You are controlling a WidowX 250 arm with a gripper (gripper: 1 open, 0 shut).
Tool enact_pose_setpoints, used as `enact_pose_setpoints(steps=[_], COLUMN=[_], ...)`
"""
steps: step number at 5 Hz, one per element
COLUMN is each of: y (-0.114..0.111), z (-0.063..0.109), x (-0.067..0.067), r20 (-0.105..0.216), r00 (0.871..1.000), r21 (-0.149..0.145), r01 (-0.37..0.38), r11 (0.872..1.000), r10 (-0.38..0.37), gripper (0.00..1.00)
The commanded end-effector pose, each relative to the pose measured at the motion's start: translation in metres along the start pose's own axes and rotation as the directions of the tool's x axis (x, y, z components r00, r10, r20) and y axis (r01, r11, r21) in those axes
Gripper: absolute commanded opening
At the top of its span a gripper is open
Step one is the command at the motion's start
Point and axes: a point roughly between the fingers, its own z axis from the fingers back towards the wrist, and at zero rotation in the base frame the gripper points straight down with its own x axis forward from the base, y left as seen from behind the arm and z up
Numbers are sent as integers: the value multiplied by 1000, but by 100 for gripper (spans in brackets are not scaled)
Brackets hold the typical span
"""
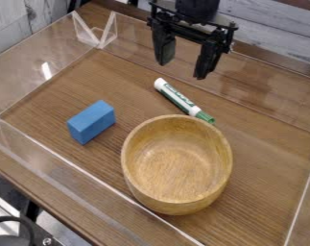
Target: Put the green marker in the brown bowl
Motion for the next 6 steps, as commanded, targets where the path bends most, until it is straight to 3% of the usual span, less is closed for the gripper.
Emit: enact_pose_setpoints(steps=[1,3,5,6], y=[6,55,118,133], z=[-1,26,56,55], x=[-1,-10,-29,-37], r20=[-7,31,80,94], r00=[1000,995,974,962], r21=[-1,-16,-40,-57], r01=[-12,-96,-208,-253], r11=[1000,995,977,966], r10=[12,96,211,258], gripper=[100,100,100,100])
